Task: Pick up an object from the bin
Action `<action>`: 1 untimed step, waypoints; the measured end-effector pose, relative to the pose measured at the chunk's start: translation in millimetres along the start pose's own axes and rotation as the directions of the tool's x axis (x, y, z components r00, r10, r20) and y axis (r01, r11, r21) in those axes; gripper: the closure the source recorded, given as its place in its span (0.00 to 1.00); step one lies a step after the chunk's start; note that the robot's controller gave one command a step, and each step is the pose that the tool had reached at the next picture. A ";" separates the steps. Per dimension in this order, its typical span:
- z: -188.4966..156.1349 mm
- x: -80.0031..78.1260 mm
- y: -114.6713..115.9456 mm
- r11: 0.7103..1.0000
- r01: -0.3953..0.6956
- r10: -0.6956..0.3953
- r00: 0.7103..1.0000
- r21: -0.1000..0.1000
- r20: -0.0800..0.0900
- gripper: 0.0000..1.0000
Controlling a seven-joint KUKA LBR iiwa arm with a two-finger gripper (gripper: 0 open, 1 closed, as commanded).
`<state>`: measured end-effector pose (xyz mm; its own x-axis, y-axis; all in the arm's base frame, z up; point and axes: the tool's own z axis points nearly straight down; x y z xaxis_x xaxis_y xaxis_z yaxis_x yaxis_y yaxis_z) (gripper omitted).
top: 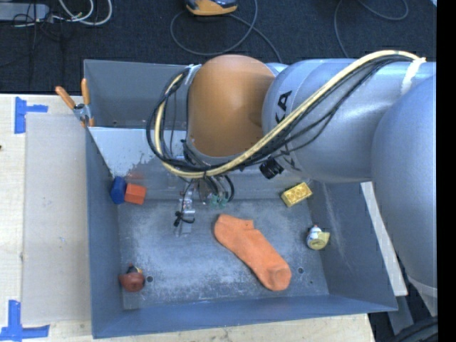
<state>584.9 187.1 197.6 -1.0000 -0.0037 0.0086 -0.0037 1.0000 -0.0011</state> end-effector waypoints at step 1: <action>-4.9 -1.6 -0.9 1.000 -0.004 0.004 1.000 -0.001 0.008 0.00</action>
Offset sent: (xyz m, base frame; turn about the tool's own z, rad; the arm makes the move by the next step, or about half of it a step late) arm 0.0067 -0.0410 -0.0398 0.0751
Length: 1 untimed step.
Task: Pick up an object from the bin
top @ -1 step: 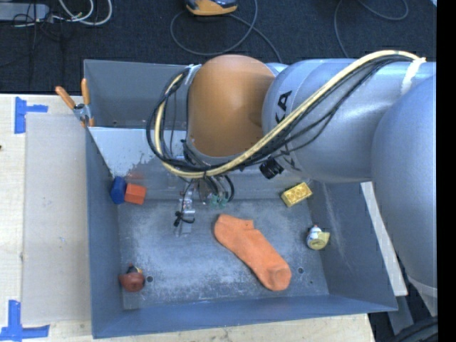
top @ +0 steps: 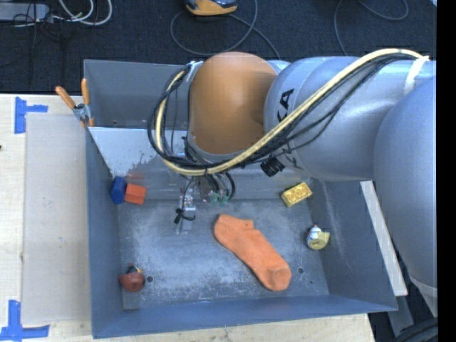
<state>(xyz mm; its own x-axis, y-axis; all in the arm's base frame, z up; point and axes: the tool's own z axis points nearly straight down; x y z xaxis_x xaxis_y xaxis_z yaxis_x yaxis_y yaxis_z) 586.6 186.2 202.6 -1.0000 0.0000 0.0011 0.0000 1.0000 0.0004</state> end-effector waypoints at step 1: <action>24.9 -3.1 -21.5 0.999 -0.040 0.040 0.999 0.000 -0.003 0.00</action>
Offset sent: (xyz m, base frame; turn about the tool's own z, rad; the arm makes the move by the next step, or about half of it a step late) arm -0.0103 -0.0822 -0.0606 -0.3490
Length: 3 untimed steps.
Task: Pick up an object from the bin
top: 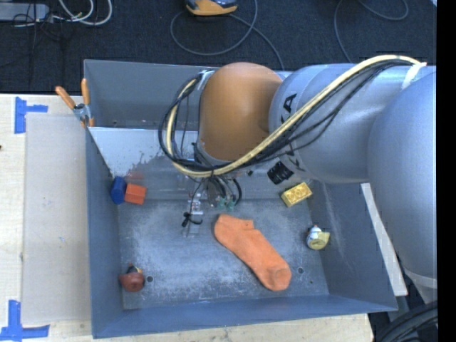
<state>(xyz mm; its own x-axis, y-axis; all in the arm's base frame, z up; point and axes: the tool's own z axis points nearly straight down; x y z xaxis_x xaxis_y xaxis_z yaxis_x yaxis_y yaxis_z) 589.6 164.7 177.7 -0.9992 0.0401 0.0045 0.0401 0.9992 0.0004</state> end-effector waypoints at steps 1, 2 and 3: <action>17.7 4.3 -25.2 0.997 0.079 -0.079 0.997 0.002 -0.003 0.00; 43.2 6.5 -45.2 0.942 0.336 -0.336 0.942 0.001 0.001 0.00; 69.8 19.3 -69.5 0.946 0.323 -0.323 0.946 0.000 -0.002 0.00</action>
Offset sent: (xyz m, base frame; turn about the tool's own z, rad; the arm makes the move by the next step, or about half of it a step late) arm -0.0149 -0.0706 -0.0802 -0.2469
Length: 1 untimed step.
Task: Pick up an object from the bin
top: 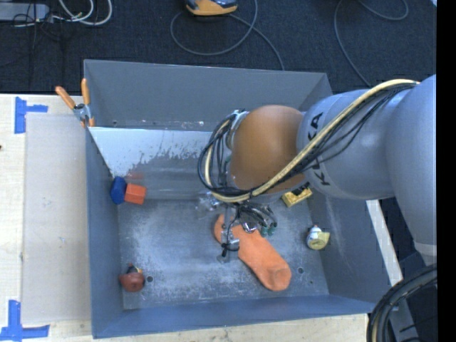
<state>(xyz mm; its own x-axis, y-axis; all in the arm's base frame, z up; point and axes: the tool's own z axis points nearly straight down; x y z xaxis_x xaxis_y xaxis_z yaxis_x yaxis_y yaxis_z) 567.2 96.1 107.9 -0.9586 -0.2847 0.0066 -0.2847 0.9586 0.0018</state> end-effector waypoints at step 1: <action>-10.2 3.5 -32.1 0.989 0.146 -0.146 0.989 -0.002 -0.003 0.00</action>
Offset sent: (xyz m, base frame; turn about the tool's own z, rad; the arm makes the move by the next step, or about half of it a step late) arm 0.0116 -0.0617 -0.0010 0.1020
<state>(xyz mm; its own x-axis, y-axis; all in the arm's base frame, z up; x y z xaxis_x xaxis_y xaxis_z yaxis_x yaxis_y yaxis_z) 573.0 64.4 118.1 -0.9065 -0.4221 0.0088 -0.4221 0.9066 0.0046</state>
